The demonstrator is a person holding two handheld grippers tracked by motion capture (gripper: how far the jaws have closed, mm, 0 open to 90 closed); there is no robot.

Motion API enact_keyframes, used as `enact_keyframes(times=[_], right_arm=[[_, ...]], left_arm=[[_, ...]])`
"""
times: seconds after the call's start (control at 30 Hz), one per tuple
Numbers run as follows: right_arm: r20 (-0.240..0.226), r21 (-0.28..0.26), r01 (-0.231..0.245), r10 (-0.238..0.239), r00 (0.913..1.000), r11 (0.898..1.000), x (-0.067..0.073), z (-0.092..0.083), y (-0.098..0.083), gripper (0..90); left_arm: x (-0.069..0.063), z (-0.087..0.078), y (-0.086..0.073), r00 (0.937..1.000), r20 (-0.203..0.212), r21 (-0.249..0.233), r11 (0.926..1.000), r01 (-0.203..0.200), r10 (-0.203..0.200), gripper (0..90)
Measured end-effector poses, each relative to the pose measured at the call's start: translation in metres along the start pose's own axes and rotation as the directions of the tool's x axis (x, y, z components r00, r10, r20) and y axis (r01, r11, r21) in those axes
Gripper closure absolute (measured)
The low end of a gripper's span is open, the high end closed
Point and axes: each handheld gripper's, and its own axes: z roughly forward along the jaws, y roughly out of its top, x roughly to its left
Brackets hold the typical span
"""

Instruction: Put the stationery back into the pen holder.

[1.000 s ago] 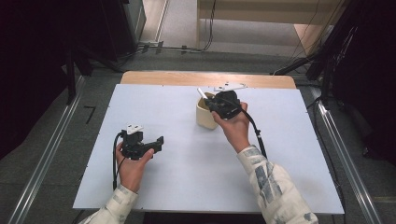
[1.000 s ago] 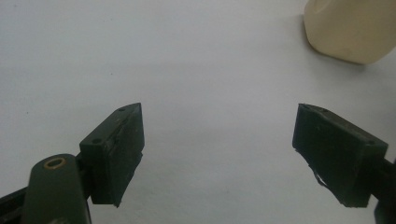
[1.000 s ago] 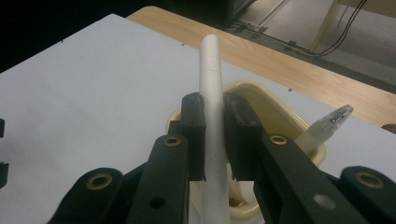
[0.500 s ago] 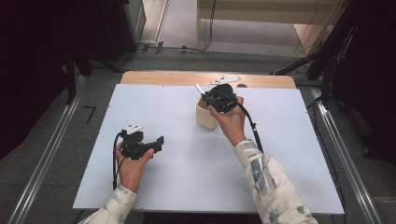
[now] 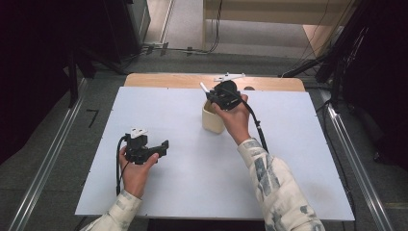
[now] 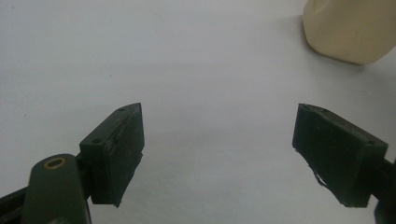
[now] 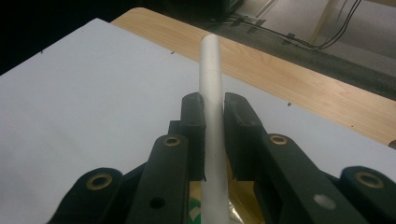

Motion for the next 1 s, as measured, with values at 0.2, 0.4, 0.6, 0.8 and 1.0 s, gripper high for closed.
enact_keyframes(times=[0.2, 0.4, 0.6, 0.8, 1.0], right_arm=[[0.002, 0.010, -0.003, 0.003, 1.0000, 1.000, -0.001, 0.007, 0.005, 77.0], [-0.001, 0.011, -0.017, 0.017, 0.9998, 1.000, -0.003, 0.013, 0.006, 76.9], [-0.010, 0.007, -0.028, 0.028, 0.9995, 1.000, -0.003, 0.015, 0.006, 76.8], [-0.017, 0.004, -0.028, 0.028, 0.9995, 1.000, -0.003, 0.015, 0.005, 76.6], [-0.016, 0.002, -0.031, 0.031, 0.9994, 1.000, -0.003, 0.016, 0.005, 76.5]], left_arm=[[0.001, 0.000, 0.000, 1.0000, 0.000, -0.001, 1.0000, 0.003, -0.003, 17.7], [0.001, 0.000, 0.001, 1.0000, 0.001, -0.003, 1.0000, 0.004, -0.004, 17.8], [0.001, 0.000, 0.001, 1.0000, 0.001, -0.002, 1.0000, 0.002, -0.002, 17.7], [0.001, 0.000, 0.001, 1.0000, 0.003, 0.000, 1.0000, 0.001, -0.001, 17.7], [0.001, 0.000, 0.000, 1.0000, 0.004, 0.000, 1.0000, 0.001, -0.001, 17.7]])
